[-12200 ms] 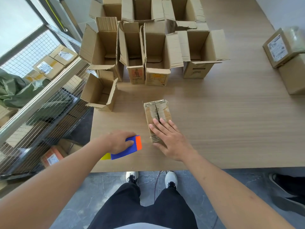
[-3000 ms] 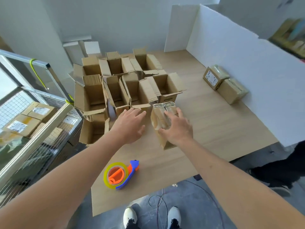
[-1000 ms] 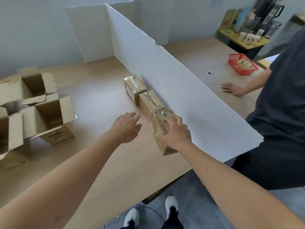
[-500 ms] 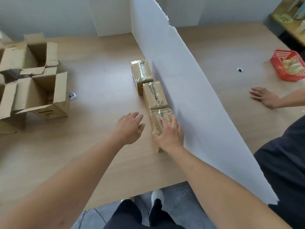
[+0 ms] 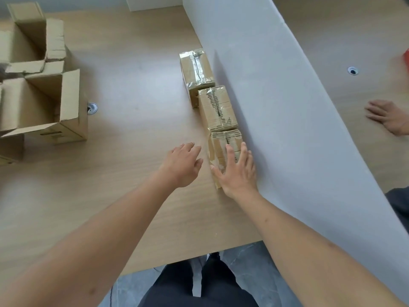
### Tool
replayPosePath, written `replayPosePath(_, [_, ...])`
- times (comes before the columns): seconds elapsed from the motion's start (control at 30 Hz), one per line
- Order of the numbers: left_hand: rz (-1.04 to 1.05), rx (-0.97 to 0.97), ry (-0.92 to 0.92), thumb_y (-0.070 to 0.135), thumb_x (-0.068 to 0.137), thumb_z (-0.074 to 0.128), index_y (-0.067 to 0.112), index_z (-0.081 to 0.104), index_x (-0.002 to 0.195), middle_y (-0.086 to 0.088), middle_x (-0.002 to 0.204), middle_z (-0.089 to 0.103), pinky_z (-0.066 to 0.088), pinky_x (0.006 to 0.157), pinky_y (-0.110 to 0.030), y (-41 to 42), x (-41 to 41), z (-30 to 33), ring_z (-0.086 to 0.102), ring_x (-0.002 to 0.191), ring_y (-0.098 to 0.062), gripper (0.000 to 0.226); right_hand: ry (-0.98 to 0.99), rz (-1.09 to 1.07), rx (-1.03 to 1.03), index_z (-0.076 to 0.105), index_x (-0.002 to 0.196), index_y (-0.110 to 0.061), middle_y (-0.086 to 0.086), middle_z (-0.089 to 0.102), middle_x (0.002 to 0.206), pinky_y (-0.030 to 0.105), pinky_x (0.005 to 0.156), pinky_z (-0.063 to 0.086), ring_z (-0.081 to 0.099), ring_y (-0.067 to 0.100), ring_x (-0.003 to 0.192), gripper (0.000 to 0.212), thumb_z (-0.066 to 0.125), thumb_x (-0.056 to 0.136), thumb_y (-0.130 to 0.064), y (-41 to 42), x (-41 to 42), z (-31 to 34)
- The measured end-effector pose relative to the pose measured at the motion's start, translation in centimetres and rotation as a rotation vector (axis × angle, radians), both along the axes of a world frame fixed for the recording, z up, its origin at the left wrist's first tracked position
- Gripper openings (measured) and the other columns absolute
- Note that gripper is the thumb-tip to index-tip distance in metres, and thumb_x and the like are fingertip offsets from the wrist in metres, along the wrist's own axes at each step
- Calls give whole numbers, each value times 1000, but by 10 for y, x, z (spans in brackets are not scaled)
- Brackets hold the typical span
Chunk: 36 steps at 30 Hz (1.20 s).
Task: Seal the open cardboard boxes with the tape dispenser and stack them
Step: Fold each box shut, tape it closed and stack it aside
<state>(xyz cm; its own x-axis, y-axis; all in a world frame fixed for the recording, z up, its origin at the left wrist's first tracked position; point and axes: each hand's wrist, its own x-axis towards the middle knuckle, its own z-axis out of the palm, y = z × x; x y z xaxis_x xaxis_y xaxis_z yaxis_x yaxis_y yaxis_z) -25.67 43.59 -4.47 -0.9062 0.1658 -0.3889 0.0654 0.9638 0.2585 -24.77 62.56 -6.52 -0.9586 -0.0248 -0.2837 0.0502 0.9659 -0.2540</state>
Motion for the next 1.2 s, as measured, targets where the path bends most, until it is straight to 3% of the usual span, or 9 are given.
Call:
replayPosePath(0.2, [1,19,23,40,106,41,17,38,154,-11,162,35,31,119,-48,-5,7,10,33,148,-36,53,-71,32,38,10,161,-30,12,-10,169,50,124,12,-4,33,156,83,44,96,-67,-2,1,13])
replayPosePath(0.4, [-2,29,71,40,106,40,17,40,152,-10,161,37,31,119,-47,-18,18,21,35,147,-35,51,-74,12,69,18,157,-41,10,1,168,54,119,27,7,35,154,80,65,93,-50,-13,11,25])
replayPosePath(0.63, [-4,16,74,39,107,39,17,40,152,-9,160,37,30,119,-46,-29,29,18,35,146,-33,50,-79,0,55,19,159,-40,8,-2,170,55,125,11,-1,35,157,71,57,99,-43,-10,7,17])
replayPosePath(0.8, [-15,7,69,41,107,39,18,39,154,-8,161,36,27,121,-47,-30,29,18,33,148,-33,52,-91,-15,59,18,160,-38,10,0,171,55,126,9,-1,35,157,74,58,99,-49,-10,5,16])
replayPosePath(1.2, [-52,-14,145,43,107,41,19,38,154,-7,162,35,30,120,-47,-47,39,87,31,150,-32,53,64,153,-50,47,148,-25,11,32,163,45,125,19,24,30,153,56,47,99,-52,-44,18,93])
